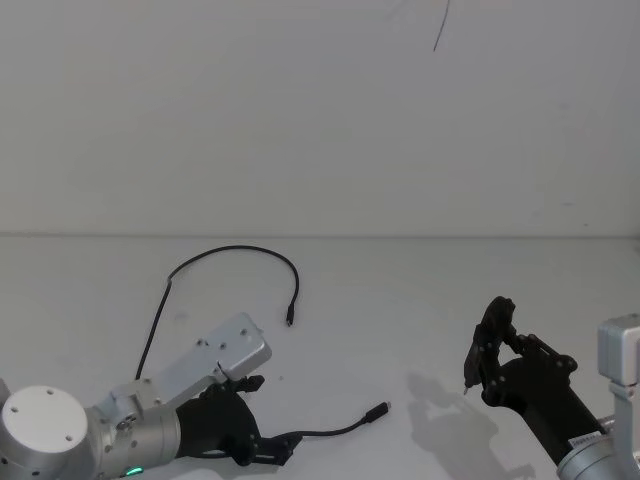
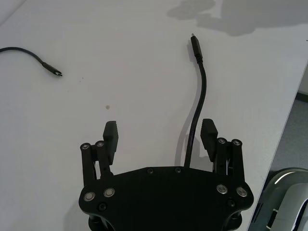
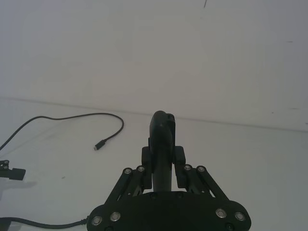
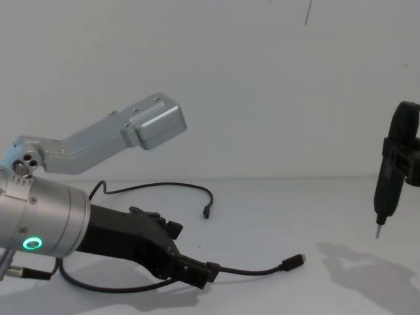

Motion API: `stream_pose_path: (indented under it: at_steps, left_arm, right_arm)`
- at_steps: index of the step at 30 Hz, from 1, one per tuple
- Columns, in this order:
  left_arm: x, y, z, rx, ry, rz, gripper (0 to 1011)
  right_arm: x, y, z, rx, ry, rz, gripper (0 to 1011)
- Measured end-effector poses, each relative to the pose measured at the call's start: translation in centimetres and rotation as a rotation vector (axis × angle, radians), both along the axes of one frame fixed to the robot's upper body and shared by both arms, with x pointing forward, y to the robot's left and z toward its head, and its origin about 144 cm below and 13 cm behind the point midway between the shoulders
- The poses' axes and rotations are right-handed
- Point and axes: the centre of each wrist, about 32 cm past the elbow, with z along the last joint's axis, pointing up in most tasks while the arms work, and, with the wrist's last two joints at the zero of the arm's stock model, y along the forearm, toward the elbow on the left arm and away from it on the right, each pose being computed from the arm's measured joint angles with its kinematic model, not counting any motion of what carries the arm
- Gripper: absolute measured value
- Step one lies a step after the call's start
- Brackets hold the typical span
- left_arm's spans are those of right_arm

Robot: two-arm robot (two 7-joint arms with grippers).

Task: Pick up the data cable with the one hand.

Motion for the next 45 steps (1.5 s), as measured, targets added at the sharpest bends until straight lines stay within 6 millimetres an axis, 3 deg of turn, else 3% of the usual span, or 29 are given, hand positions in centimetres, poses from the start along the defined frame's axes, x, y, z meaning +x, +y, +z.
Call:
stream_pose_path:
  at_steps: [9,32,36,45]
  left_arm:
    - [0.06,-0.1,-0.08,0.003,0.001,0.003,841]
    - [0.12,-0.19,-0.14,0.006,0.001,0.006,104]
    - [0.12,-0.2,-0.14,0.006,0.001,0.006,21]
    - [-0.22,0.04,-0.53,-0.001,-0.043,-0.01,21]
  right_arm:
    - [0.0,0.0,0.0,0.0,0.0,0.0,269]
    - [0.0,0.0,0.0,0.0,0.0,0.0,269]
    - [0.0,0.0,0.0,0.0,0.0,0.0,269]
    - [0.02,-0.05,0.03,0.0,-0.001,-0.002,269]
